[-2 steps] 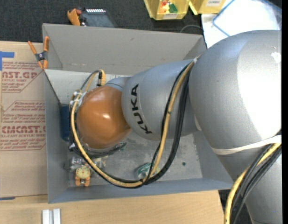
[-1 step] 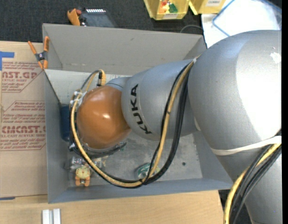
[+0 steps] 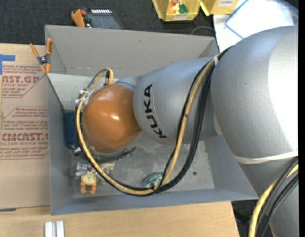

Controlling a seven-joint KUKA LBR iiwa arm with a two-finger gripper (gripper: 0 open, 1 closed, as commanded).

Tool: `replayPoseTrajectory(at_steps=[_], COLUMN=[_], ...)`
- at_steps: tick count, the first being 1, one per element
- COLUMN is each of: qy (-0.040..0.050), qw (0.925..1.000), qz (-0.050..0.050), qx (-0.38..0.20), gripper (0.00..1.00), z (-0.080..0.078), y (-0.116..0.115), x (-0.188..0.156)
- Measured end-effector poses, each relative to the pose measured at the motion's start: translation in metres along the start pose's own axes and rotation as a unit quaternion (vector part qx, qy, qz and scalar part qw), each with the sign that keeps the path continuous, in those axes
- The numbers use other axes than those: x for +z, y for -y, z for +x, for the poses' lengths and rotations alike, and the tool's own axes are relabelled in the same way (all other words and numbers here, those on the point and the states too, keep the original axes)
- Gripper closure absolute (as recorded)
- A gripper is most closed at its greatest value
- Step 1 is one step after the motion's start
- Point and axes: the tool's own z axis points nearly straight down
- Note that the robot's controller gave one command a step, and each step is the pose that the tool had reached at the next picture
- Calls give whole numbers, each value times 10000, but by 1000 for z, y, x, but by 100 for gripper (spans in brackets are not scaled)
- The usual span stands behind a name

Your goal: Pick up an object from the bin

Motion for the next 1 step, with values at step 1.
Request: replayPoseTrajectory(at_steps=[1], qy=[-10], qw=[10000], qz=[-18], qx=[3], gripper=[100], z=[0], y=[-1], x=[-37])
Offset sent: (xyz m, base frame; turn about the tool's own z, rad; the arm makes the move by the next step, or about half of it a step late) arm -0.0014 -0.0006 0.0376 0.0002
